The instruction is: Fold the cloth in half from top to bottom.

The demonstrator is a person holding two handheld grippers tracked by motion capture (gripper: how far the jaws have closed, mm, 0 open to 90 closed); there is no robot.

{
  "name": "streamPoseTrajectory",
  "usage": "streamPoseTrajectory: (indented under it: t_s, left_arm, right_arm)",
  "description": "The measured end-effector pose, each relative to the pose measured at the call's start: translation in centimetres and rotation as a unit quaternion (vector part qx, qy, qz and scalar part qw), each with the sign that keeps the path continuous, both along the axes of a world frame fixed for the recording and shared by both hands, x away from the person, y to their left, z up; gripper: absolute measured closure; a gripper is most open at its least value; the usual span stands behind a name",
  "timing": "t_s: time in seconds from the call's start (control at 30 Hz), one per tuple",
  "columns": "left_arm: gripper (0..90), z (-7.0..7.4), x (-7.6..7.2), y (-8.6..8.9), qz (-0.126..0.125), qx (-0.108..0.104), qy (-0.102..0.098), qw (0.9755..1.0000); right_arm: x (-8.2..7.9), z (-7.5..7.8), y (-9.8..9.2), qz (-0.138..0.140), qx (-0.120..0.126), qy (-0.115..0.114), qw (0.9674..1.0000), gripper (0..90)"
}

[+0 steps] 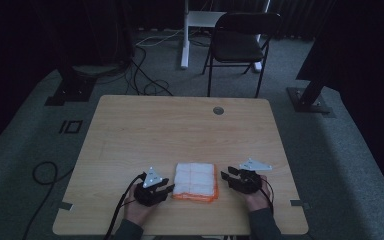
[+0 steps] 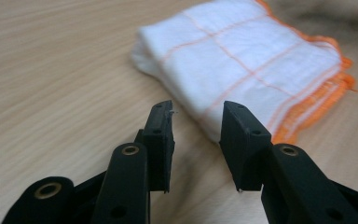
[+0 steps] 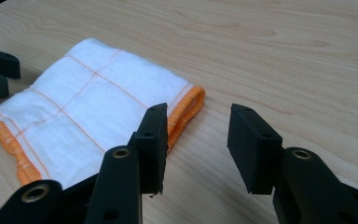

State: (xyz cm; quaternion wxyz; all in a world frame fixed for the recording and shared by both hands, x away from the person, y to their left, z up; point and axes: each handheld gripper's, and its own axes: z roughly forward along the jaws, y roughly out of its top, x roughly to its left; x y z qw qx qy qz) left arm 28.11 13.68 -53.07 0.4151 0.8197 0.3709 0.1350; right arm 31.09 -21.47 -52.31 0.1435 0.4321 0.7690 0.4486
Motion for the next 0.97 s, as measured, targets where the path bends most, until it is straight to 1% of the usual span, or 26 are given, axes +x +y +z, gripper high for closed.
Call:
streamPoseTrajectory:
  t_s: [0.07, 0.1, 0.13, 0.23, 0.3, 0.4, 0.43, 0.57, 0.67, 0.77, 0.97]
  left_arm:
    - [64.7, 0.0, 0.2, 0.5, 0.011, -0.001, -0.003, 0.9999]
    - [64.8, 0.0, 0.2, 0.5, 0.011, -0.001, -0.003, 0.9999]
    - [64.8, 0.0, 0.4, 1.0, 0.02, -0.001, -0.008, 0.9998]
    - [64.8, 0.1, 0.8, 1.8, 0.034, 0.003, -0.011, 0.9994]
    - [64.8, 0.2, 1.0, 2.3, 0.044, 0.0, -0.013, 0.999]
    - [64.8, 0.3, 1.2, 2.9, 0.055, 0.006, -0.019, 0.9983]
    - [64.8, 0.3, 1.3, 3.1, 0.058, 0.004, -0.02, 0.9981]
    - [64.4, 0.5, 1.4, 3.6, 0.068, 0.004, -0.025, 0.9974]
    - [64.4, 0.5, 1.5, 3.9, 0.073, 0.001, -0.025, 0.997]
    - [64.4, 0.6, 1.7, 4.1, 0.077, -0.001, -0.024, 0.9967]
    - [64.5, 0.5, 1.8, 4.3, 0.081, -0.001, -0.023, 0.9964]
  right_arm:
    - [0.0, -0.2, -0.2, -0.003, 0.001, 0.002, 1.0, 57.6]
    - [0.0, -0.2, -0.2, -0.003, 0.001, 0.002, 1.0, 57.6]
    - [0.0, -0.3, -0.2, -0.005, 0.004, 0.004, 1.0, 57.6]
    - [0.1, -0.5, -0.5, -0.011, -0.005, 0.001, 0.9999, 57.3]
    - [0.2, -0.6, -0.6, -0.014, -0.003, 0.004, 0.9999, 57.3]
    - [0.4, -0.8, -0.9, -0.018, -0.005, 0.007, 0.9998, 57.2]
    - [0.5, -0.9, -1.0, -0.02, -0.008, 0.007, 0.9997, 57.2]
    - [0.7, -1.0, -1.4, -0.028, -0.008, 0.009, 0.9996, 57.3]
    - [0.7, -1.1, -1.5, -0.03, -0.009, 0.012, 0.9994, 57.2]
    - [0.7, -1.1, -1.6, -0.031, -0.01, 0.01, 0.9994, 57.2]
    - [0.8, -1.2, -1.5, -0.03, -0.011, 0.012, 0.9994, 57.1]
